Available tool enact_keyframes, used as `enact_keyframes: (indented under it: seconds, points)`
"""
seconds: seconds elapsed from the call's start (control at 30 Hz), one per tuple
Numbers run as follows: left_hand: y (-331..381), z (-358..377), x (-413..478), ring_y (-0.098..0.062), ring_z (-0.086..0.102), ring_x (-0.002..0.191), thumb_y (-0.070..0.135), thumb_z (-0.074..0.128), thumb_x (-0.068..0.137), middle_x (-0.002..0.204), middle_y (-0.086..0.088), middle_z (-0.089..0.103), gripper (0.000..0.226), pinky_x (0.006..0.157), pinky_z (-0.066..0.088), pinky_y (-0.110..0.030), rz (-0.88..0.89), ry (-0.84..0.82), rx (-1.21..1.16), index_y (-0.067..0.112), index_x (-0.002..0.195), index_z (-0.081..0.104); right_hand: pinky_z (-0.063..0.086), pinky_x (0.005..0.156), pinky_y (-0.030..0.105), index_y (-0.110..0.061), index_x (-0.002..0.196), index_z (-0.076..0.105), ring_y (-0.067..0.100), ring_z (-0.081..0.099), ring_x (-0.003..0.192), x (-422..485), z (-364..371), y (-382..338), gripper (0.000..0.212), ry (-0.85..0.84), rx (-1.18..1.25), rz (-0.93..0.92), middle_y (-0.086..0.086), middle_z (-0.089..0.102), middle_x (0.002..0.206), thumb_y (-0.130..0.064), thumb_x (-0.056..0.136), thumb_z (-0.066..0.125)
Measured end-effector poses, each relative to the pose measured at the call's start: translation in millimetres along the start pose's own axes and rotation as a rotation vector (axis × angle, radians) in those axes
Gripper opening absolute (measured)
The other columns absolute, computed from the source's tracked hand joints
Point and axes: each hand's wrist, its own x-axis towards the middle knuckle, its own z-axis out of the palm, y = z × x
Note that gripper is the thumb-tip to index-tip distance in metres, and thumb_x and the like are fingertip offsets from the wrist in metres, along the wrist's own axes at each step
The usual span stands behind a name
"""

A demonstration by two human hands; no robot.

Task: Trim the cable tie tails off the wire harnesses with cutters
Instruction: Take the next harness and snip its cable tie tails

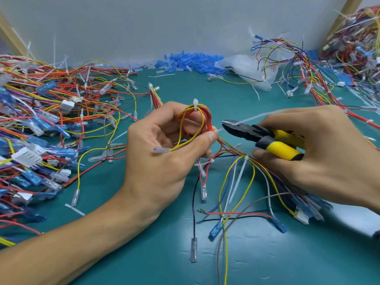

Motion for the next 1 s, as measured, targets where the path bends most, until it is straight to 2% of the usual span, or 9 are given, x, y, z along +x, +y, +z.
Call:
enact_keyframes:
  seconds: [0.1,0.23,0.33,0.4,0.53,0.67,0.8,0.9,1.0]
  points:
    - [-0.4,-0.6,-0.4,-0.026,0.065,0.064,-0.011,0.078,0.081,0.078,-0.011,0.068,0.017,0.061,0.057,-0.028,0.005,-0.04,0.0,-0.004,0.09,0.065,0.051,0.049,0.047,-0.021,0.084,0.072,0.034,0.052,0.057,-1.5,-2.0,-0.6,0.023,-0.019,0.026,0.063,0.01,0.058,0.06,-0.044,0.082,0.069]
    - [0.1,-3.5,3.1,-0.013,0.066,0.079,-0.009,0.076,0.084,0.084,0.001,0.069,0.027,0.073,0.055,-0.023,-0.035,-0.153,-0.01,0.006,0.106,0.071,0.049,0.05,0.048,-0.02,0.085,0.076,0.035,0.053,0.059,-0.9,-0.4,-2.4,0.032,-0.069,0.103,0.142,0.011,0.06,0.06,-0.05,0.075,0.071]
    - [-1.0,-4.1,3.3,-0.009,0.063,0.078,-0.002,0.075,0.084,0.086,0.005,0.07,0.015,0.072,0.053,-0.024,-0.033,-0.213,0.026,0.004,0.098,0.07,0.055,0.056,0.049,-0.022,0.085,0.077,0.036,0.058,0.062,-0.7,-0.6,-4.2,0.03,-0.078,0.158,0.187,0.013,0.063,0.064,-0.05,0.075,0.076]
    - [-2.9,-3.4,2.4,-0.01,0.063,0.079,0.0,0.074,0.086,0.086,-0.001,0.069,0.012,0.071,0.055,-0.028,-0.02,-0.213,0.063,0.002,0.095,0.068,0.058,0.062,0.052,-0.024,0.085,0.078,0.037,0.061,0.064,-0.3,-1.6,-4.7,0.022,-0.088,0.19,0.212,0.014,0.065,0.067,-0.044,0.08,0.086]
    - [-4.9,-1.2,2.3,-0.02,0.067,0.08,-0.008,0.072,0.089,0.09,-0.015,0.069,0.014,0.077,0.058,-0.035,-0.001,-0.204,0.125,0.002,0.096,0.065,0.057,0.064,0.051,-0.026,0.085,0.08,0.035,0.061,0.064,1.9,-1.3,-6.4,0.019,-0.099,0.228,0.246,0.011,0.066,0.066,-0.042,0.075,0.081]
    - [-4.8,-0.8,2.0,-0.018,0.071,0.071,-0.016,0.066,0.09,0.083,-0.022,0.068,0.015,0.071,0.06,-0.029,-0.023,-0.189,0.065,-0.004,0.098,0.064,0.055,0.064,0.042,-0.027,0.085,0.081,0.032,0.061,0.064,2.2,0.0,-8.1,0.021,-0.074,0.256,0.291,0.003,0.068,0.066,-0.045,0.074,0.08]
    - [-1.5,0.7,2.0,-0.017,0.07,0.066,-0.011,0.069,0.09,0.084,-0.031,0.063,0.011,0.068,0.059,-0.028,-0.023,-0.165,0.056,-0.006,0.099,0.065,0.057,0.065,0.044,-0.027,0.086,0.082,0.033,0.062,0.064,2.4,0.7,-8.5,0.021,-0.075,0.3,0.31,-0.002,0.069,0.066,-0.043,0.073,0.08]
    - [-0.4,1.5,2.3,-0.019,0.07,0.064,-0.011,0.069,0.089,0.082,-0.032,0.062,0.011,0.065,0.058,-0.027,-0.015,-0.151,0.065,-0.005,0.097,0.065,0.054,0.065,0.039,-0.029,0.085,0.082,0.032,0.06,0.063,2.7,1.3,-7.6,0.018,-0.075,0.311,0.311,-0.004,0.068,0.064,-0.042,0.074,0.081]
    - [-0.1,2.1,1.2,-0.019,0.071,0.065,-0.011,0.07,0.089,0.081,-0.03,0.064,0.011,0.066,0.06,-0.03,0.004,-0.134,0.066,-0.007,0.098,0.065,0.057,0.066,0.047,-0.027,0.085,0.082,0.035,0.06,0.064,1.9,2.7,-5.7,0.015,-0.068,0.33,0.316,-0.003,0.068,0.064,-0.039,0.078,0.088]
